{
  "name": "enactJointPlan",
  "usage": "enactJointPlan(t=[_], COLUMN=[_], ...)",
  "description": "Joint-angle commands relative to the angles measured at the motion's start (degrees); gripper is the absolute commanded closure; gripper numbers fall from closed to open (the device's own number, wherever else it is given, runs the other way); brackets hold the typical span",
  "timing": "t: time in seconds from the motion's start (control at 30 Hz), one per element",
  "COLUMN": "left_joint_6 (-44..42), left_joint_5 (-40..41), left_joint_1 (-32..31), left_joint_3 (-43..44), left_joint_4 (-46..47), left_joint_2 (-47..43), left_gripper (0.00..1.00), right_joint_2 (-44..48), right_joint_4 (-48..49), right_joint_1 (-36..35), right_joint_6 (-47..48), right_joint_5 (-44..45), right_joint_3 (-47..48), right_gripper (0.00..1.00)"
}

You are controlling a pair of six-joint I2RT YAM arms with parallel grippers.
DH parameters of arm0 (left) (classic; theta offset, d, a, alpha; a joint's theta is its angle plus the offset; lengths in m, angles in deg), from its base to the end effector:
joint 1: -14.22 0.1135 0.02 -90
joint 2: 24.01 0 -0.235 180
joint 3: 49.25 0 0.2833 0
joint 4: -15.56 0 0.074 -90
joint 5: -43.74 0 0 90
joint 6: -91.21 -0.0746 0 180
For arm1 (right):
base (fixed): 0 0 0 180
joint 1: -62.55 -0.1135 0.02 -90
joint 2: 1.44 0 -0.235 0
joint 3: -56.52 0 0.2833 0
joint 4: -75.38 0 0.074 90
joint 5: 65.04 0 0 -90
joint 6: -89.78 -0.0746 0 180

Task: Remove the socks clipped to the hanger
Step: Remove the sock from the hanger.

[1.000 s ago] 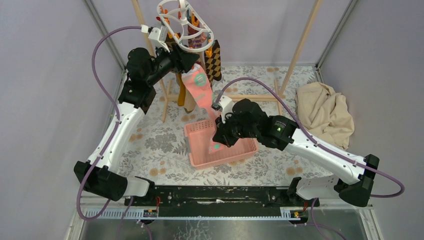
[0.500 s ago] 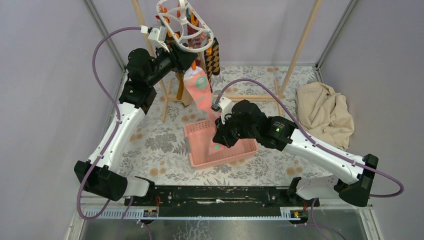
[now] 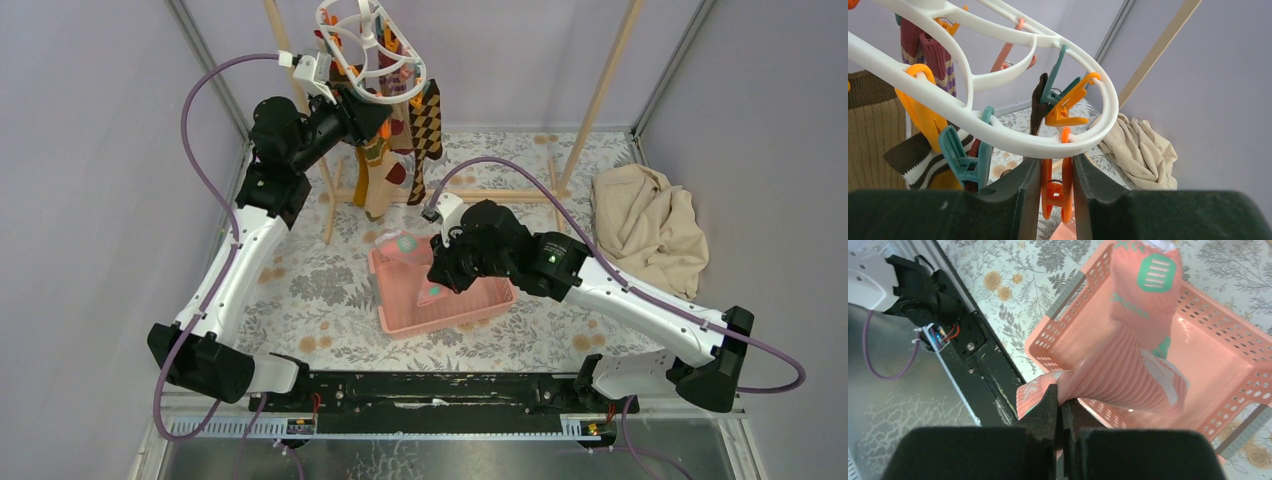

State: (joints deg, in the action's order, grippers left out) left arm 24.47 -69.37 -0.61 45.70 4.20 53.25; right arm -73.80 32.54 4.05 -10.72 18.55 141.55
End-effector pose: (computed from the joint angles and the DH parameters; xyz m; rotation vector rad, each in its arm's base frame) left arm 0.3597 -0.1255 0.4445 0.2293 1.5076 -0.8292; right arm 0.1775 0.3056 0.3251 -0.9626 1.9871 0.8210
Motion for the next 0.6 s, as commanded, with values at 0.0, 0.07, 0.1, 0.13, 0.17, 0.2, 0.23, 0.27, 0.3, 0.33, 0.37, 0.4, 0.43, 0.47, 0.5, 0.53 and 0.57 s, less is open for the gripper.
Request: enactJointPlan(t=[0.0,0.07,0.1,0.13,0.17,0.2,0.23,0.27,0.3,0.33,0.37,0.4,0.43,0.47,0.5,0.53,0.57], left_joint_6=[-1.9,-2.3,-2.6,-2.9,-3.1,-3.4,-3.6,-3.7,-3.8,-3.8,-3.8,-3.8,-3.8,-3.7,-3.7,-3.7,-3.7], left_joint_5=[0.7,0.6,0.4,0.4,0.2,0.0,0.0,0.1,0.1,0.2,0.1,0.2,0.3,0.5,0.5,0.7,0.8], left_joint_1=[0.5,0.6,0.5,0.5,0.5,0.5,0.5,0.5,0.5,0.5,0.5,0.5,0.5,0.5,0.5,0.5,0.5], left_joint_3=[0.0,-0.4,-0.6,-0.8,-1.0,-1.1,-1.5,-2.0,-2.5,-3.0,-3.7,-4.2,-4.8,-5.2,-5.5,-5.9,-6.1], left_joint_4=[0.7,0.4,0.1,-0.2,-0.5,-0.7,-0.7,-0.7,-0.7,-0.7,-0.7,-0.5,-0.3,-0.2,-0.2,-0.2,-0.3], left_joint_2=[-1.5,-1.9,-2.0,-2.2,-2.3,-2.4,-2.6,-2.8,-3.0,-3.3,-3.6,-3.8,-4.1,-4.3,-4.5,-4.7,-4.9], left_gripper=[0.92,0.84,0.78,0.69,0.57,0.49,0.43,0.37,0.34,0.32,0.3,0.28,0.26,0.25,0.24,0.21,0.04], right_joint_2=[-0.5,-0.7,-0.5,-0.4,-0.1,0.4,1.3,2.0,2.5,2.8,2.9,2.9,2.8,2.8,2.8,2.7,2.7], right_joint_4=[1.0,0.8,1.1,0.9,0.5,0.4,0.3,0.3,0.0,-0.5,-1.1,-1.5,-1.9,-2.3,-2.5,-2.6,-3.0], right_joint_1=[-0.5,-0.5,-0.5,-0.5,-0.5,-0.5,-0.5,-0.5,-0.5,-0.5,-0.5,-0.5,-0.5,-0.5,-0.5,-0.5,-0.4], right_joint_6=[1.2,1.1,1.2,1.3,1.4,1.6,1.8,1.9,2.1,2.2,2.4,2.6,2.8,2.9,3.0,3.1,3.1], right_joint_5=[4.9,6.0,6.1,7.4,8.8,9.8,10.7,11.5,11.9,12.3,12.4,12.5,12.6,12.7,12.8,13.1,13.3], right_joint_3=[2.9,3.6,3.7,4.0,4.4,4.6,4.8,4.9,5.4,5.9,6.5,7.0,7.5,7.8,8.0,8.1,8.2], right_gripper=[1.0,1.0,1.0,1.0,1.0,1.0,1.0,1.0,1.0,1.0,1.0,1.0,1.0,1.0,1.0,1.0,1.0])
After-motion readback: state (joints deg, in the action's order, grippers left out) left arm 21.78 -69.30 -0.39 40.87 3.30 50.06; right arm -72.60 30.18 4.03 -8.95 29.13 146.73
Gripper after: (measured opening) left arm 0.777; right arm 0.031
